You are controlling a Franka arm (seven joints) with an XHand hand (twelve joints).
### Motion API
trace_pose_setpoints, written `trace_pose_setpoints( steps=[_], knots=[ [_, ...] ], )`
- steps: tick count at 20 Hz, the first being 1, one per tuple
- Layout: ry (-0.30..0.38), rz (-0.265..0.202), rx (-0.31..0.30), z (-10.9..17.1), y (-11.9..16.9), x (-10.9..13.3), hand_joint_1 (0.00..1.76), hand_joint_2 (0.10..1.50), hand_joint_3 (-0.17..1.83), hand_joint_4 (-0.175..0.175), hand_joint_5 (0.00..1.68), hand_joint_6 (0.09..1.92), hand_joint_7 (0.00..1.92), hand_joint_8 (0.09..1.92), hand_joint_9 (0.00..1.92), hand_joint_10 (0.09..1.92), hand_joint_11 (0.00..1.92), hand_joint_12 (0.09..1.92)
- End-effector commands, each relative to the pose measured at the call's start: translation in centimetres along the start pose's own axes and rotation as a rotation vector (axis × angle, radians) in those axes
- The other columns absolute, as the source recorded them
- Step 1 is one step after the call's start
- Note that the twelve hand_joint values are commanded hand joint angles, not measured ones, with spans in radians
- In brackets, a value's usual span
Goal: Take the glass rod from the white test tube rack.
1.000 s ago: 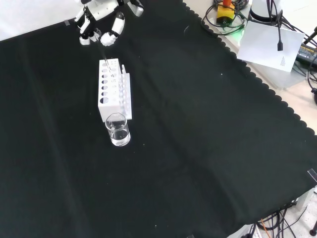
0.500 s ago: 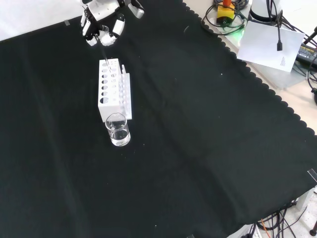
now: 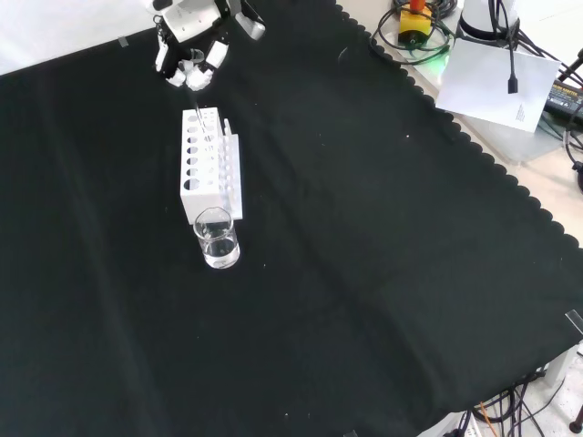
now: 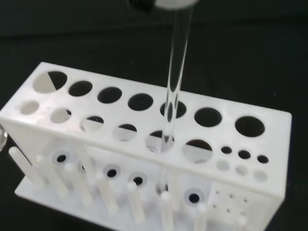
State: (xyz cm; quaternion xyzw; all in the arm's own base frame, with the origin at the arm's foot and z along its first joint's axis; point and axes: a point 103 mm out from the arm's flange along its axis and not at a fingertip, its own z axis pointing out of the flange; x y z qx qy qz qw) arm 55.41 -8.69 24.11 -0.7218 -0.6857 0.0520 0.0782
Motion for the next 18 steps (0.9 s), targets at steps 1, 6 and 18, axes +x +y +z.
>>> trace_pose_setpoints(
  steps=[1,6,18],
  knots=[
    [0.054,-0.047,-0.197,-1.3,-0.3,2.5,1.27,0.8,0.64,-0.175,0.96,0.96,1.1,1.29,1.62,1.07,1.34,0.9],
    [0.023,-0.056,-0.208,-4.2,-1.5,4.0,1.29,0.83,0.56,-0.175,0.99,0.83,1.08,1.27,1.61,1.01,1.34,0.93],
    [-0.06,0.052,-0.212,-11.7,-7.2,3.9,1.29,0.85,0.5,-0.175,1.02,0.75,1.09,1.24,1.65,0.97,1.34,1.0]
  ],
)
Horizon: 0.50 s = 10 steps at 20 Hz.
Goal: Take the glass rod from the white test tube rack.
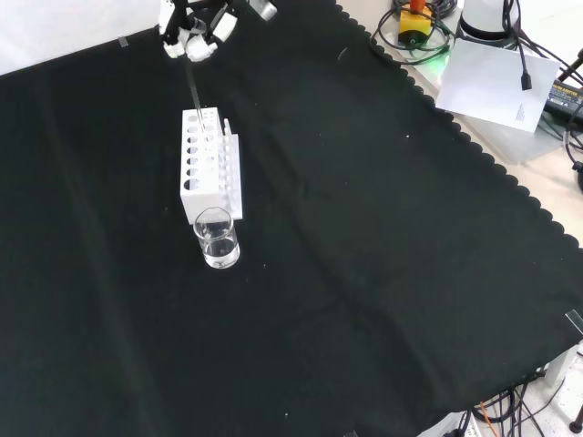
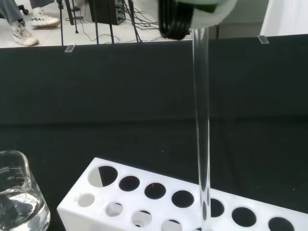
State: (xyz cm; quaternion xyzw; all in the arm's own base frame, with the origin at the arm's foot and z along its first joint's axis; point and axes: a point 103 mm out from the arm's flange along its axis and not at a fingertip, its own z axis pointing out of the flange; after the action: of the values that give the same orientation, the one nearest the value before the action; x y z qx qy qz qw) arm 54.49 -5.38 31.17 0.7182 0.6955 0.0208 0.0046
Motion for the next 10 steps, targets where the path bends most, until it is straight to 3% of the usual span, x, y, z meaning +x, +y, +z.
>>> trace_pose_setpoints(
  steps=[1,10],
  knots=[
    [-0.052,0.066,0.0,-6.4,-4.0,0.4,1.29,0.85,0.5,-0.175,1.02,0.75,1.09,1.24,1.65,0.97,1.35,1.0],
    [-0.015,-0.015,-0.057,-10.4,-6.1,0.7,1.29,0.85,0.5,-0.175,1.03,0.74,1.09,1.23,1.66,0.96,1.35,1.01]
  ],
)
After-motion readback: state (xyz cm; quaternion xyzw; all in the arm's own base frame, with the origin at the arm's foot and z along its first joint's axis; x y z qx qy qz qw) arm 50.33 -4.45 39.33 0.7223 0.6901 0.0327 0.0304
